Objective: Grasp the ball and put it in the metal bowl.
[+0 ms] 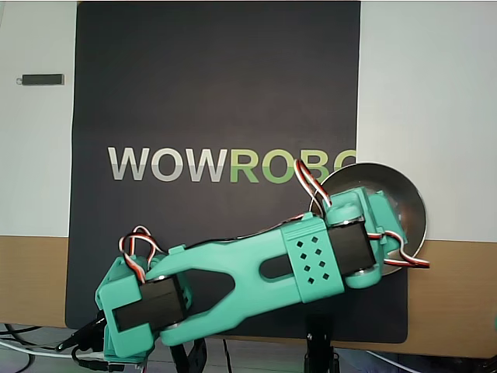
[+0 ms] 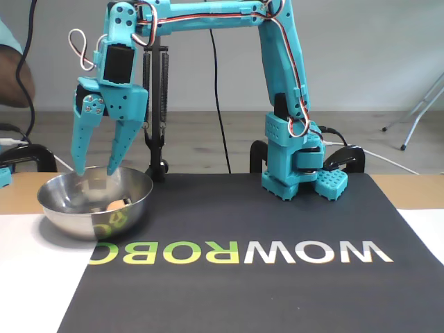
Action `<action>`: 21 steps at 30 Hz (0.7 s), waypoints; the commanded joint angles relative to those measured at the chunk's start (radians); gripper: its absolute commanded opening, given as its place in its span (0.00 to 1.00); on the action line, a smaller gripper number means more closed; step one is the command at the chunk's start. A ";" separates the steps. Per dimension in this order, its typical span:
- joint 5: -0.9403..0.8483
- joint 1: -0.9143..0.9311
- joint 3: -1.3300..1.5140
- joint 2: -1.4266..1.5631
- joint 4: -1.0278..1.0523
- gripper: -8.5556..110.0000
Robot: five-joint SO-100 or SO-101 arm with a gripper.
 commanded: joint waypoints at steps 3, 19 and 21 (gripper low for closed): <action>-0.005 0.000 -0.044 0.003 -0.009 0.50; -0.005 0.000 -0.046 0.005 -0.009 0.20; -0.005 0.000 -0.046 0.005 -0.008 0.11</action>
